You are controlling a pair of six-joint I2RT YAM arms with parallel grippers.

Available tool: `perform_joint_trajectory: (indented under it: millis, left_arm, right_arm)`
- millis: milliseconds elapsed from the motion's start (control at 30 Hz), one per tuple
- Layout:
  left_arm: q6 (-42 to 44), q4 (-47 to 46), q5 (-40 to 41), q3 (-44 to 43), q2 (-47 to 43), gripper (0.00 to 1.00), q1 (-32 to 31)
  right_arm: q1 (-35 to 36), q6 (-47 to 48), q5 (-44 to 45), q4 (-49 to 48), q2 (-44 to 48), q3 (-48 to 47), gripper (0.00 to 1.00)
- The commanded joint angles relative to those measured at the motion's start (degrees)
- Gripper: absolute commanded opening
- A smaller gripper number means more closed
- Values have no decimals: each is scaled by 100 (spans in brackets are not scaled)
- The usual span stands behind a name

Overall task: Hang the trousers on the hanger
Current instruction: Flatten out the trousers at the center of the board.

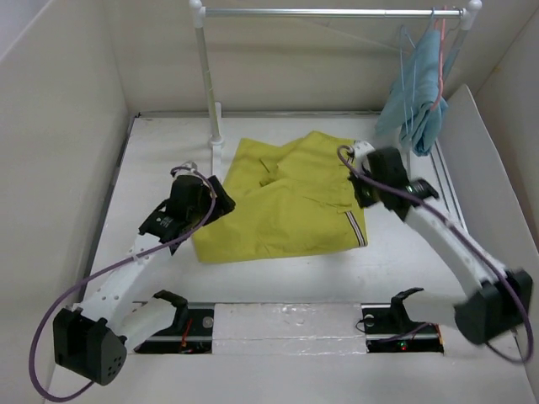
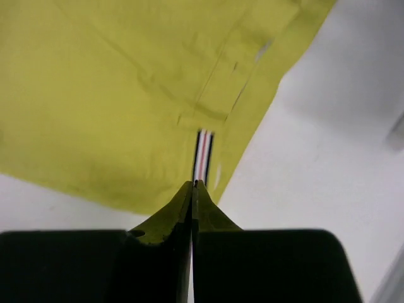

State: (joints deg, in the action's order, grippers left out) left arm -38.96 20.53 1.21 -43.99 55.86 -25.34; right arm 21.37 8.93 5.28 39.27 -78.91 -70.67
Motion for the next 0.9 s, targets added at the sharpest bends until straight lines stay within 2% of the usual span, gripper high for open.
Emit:
perform_joint_trajectory:
  millis: [0, 67, 100, 133, 167, 200, 267, 333, 433, 467, 533, 567, 600, 633, 667, 733, 767, 867]
  left_arm:
    - [-427, 152, 318, -75, 109, 77, 730]
    - [-629, 310, 169, 13, 119, 76, 1635]
    - [-622, 319, 30, 74, 84, 77, 1977]
    - [-578, 276, -477, 266, 40, 77, 2346]
    - [-508, 258, -690, 398, -30, 77, 3046]
    - [-446, 232, -954, 521, -48, 77, 3392]
    - [-323, 170, -1351, 856, -5, 77, 3990]
    - [-235, -170, -1578, 1110, 118, 78, 3993]
    - [-156, -611, -2098, 1322, 558, 78, 3993]
    - [-138, -934, -2360, 1436, 871, 72, 3819]
    - [-199, -1146, -2468, 1498, 996, 71, 3739]
    - [-200, -1148, -2564, 1533, 1050, 70, 3669]
    - [-322, -1696, -2860, 1620, 1059, 67, 3520]
    - [-445, -1832, -2907, 1630, 1085, 63, 3432]
    - [-472, -1903, -2855, 1621, 1111, 40, 3370]
    - [-429, -1957, -2469, 1473, 1164, 18, 3308]
    - [-393, -1913, -2355, 1359, 1243, 0, 3308]
    - [-174, -1309, -2345, 464, 1113, 0, 3562]
  right_arm:
    - [-334, -875, -1034, -928, 1394, 2049, 0]
    - [-335, -1374, -1064, -877, 2121, 2618, 0]
    - [-335, -1481, -951, -894, 2326, 2829, 25]
    - [-448, -1534, -950, -877, 2476, 3118, 44]
    - [-562, -1578, -1002, -851, 2599, 3208, 61]
    - [-694, -1552, -1281, -929, 2583, 3287, 76]
    - [-1011, -1439, -1546, -1096, 2461, 3489, 81]
    - [-1195, -1324, -1967, -1368, 2040, 3552, 83]
    - [-1266, -1218, -2259, -1615, 1398, 3499, 81]
    - [-1266, -1175, -2303, -1885, 1214, 3499, 77]
    - [-1266, -1174, -2347, -1992, 1055, 3534, 75]
    - [-1319, -1148, -2504, -2106, 949, 3543, 71]
    - [-1319, -1156, -2549, -2220, 852, 3526, 69]
    - [-1319, -1148, -2575, -2274, 616, 3491, 61]
    - [-1319, -1096, -2663, -2326, 510, 3455, 30]
    - [-1319, -1051, -2681, -2310, 360, 3228, 5]
    - [-1319, -973, -2699, -2249, 385, 3131, 0]
    - [-1266, -963, -2708, -1802, 1041, 2499, 0]
